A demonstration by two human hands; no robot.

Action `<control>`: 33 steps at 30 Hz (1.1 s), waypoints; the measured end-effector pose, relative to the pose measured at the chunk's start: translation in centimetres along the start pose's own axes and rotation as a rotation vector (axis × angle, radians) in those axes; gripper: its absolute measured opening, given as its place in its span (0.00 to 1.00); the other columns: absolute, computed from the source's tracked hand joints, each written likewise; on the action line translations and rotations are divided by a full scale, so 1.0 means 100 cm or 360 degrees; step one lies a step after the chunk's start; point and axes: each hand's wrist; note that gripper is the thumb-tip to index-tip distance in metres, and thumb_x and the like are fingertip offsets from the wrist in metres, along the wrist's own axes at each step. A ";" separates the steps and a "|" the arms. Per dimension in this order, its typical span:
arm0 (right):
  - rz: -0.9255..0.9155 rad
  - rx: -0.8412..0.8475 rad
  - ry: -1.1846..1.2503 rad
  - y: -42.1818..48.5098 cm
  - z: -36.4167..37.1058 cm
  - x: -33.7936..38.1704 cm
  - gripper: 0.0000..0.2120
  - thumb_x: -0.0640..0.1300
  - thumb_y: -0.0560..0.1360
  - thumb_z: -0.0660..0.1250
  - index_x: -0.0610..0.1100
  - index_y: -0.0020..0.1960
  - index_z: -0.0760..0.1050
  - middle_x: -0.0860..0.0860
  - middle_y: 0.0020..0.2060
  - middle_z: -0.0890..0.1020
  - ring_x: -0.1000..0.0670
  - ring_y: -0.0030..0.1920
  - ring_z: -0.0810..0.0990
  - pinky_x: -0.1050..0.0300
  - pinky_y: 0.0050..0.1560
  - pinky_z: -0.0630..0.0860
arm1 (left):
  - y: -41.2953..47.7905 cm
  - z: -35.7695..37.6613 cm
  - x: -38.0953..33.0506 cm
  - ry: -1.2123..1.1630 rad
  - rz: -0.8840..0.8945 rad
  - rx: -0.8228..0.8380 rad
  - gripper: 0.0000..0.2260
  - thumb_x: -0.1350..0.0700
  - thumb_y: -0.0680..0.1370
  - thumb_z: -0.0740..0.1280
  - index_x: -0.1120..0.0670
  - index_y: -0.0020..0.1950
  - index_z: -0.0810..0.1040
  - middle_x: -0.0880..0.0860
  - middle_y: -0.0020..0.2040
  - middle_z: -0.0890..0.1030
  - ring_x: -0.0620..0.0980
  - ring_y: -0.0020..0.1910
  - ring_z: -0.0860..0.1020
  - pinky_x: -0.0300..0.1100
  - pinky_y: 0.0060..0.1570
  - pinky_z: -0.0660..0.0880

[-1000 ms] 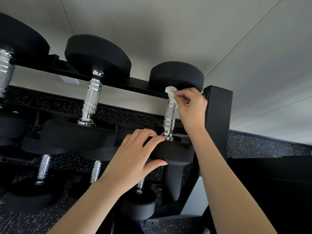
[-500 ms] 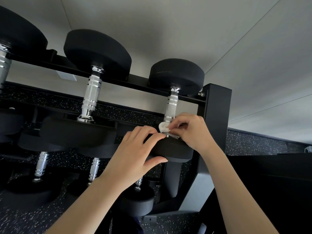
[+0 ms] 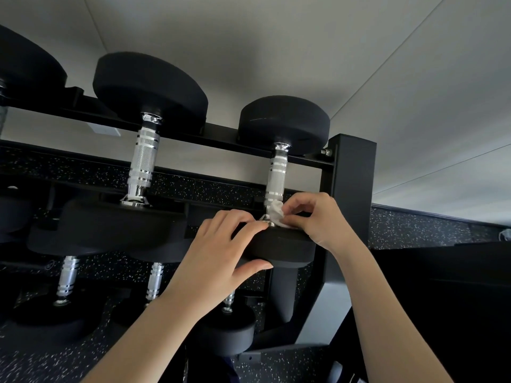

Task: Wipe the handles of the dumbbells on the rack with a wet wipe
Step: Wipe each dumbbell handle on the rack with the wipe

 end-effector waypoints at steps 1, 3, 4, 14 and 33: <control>0.0013 -0.0032 0.0030 0.000 0.002 -0.002 0.13 0.34 0.67 0.74 0.51 0.34 0.78 0.56 0.35 0.82 0.56 0.40 0.81 0.64 0.48 0.76 | 0.000 0.000 0.000 -0.0001 0.0002 -0.0003 0.23 0.38 0.74 0.61 0.49 0.64 0.70 0.48 0.57 0.72 0.48 0.56 0.71 0.43 0.52 0.69; 0.0026 -0.0099 0.0106 0.001 0.005 -0.005 0.13 0.34 0.68 0.73 0.50 0.34 0.78 0.55 0.35 0.82 0.55 0.41 0.81 0.64 0.48 0.75 | 0.000 0.000 0.000 0.0005 0.0004 0.0002 0.23 0.38 0.74 0.61 0.49 0.64 0.71 0.48 0.57 0.72 0.48 0.56 0.71 0.43 0.53 0.69; 0.0025 -0.0142 0.0161 0.001 0.006 -0.006 0.12 0.33 0.68 0.73 0.49 0.35 0.78 0.55 0.35 0.82 0.55 0.41 0.81 0.65 0.47 0.74 | 0.000 0.000 0.000 0.0010 0.0004 0.0006 0.23 0.38 0.74 0.61 0.49 0.64 0.71 0.48 0.57 0.72 0.48 0.56 0.71 0.43 0.52 0.69; -0.0038 -0.0646 0.0334 0.031 0.010 0.006 0.07 0.34 0.71 0.70 0.45 0.44 0.77 0.55 0.39 0.80 0.57 0.43 0.79 0.60 0.52 0.75 | 0.001 0.000 0.000 0.0025 0.0017 -0.0002 0.23 0.38 0.74 0.60 0.50 0.63 0.71 0.48 0.57 0.72 0.48 0.56 0.71 0.43 0.52 0.70; 0.0121 -0.0767 0.0911 0.054 0.013 0.004 0.03 0.37 0.74 0.68 0.37 0.46 0.78 0.43 0.45 0.82 0.47 0.45 0.81 0.44 0.52 0.79 | 0.000 0.001 0.001 0.0033 0.0019 0.0005 0.23 0.38 0.74 0.60 0.50 0.63 0.71 0.48 0.58 0.72 0.48 0.57 0.71 0.42 0.52 0.69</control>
Point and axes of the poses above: each hand's wrist, its own y-axis towards the middle knuckle, its own z-axis out of the palm, x = y × z
